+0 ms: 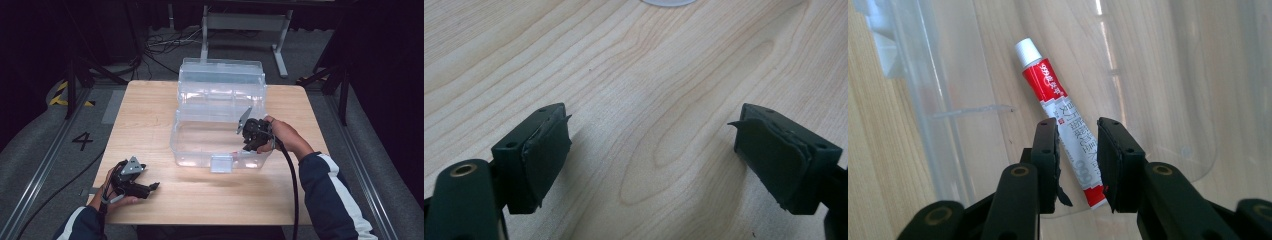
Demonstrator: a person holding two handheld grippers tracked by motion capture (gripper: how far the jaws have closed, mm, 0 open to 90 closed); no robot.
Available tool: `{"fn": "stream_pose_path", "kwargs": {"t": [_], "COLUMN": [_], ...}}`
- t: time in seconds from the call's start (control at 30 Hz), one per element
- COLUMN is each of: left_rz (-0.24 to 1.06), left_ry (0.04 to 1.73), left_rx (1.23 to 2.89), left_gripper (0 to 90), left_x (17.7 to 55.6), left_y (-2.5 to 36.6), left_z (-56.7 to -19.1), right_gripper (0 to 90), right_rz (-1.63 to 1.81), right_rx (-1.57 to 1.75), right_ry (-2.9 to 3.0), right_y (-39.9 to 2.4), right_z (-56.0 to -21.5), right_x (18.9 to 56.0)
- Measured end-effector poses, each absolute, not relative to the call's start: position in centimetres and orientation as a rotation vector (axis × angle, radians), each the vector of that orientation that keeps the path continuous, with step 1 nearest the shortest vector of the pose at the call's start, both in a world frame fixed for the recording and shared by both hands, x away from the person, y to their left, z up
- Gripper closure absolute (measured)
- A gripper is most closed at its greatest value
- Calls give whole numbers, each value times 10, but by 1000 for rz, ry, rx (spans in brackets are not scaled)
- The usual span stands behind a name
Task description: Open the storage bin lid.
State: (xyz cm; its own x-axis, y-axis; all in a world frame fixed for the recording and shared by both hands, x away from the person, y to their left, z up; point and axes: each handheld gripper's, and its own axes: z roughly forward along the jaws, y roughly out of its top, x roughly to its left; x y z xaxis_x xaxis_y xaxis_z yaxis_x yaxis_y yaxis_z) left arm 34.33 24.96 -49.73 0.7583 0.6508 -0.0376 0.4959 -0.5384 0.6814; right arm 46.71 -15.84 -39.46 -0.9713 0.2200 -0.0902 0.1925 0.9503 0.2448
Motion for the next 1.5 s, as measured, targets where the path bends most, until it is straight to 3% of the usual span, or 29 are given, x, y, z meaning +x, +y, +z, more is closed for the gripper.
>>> {"fn": "stream_pose_path", "kwargs": {"t": [0.63,1.5], "left_rz": [265,392], "left_ry": [863,720], "left_rx": [2308,2193], "left_gripper": [198,191], "left_x": [344,345], "left_y": [240,216], "left_z": [-488,-434], "right_gripper": [669,566], "right_rz": [776,1039], "right_rx": [391,487], "right_ry": [2792,2494], "right_y": [-189,-221], "right_z": [-379,-355], "right_x": [452,442]}}
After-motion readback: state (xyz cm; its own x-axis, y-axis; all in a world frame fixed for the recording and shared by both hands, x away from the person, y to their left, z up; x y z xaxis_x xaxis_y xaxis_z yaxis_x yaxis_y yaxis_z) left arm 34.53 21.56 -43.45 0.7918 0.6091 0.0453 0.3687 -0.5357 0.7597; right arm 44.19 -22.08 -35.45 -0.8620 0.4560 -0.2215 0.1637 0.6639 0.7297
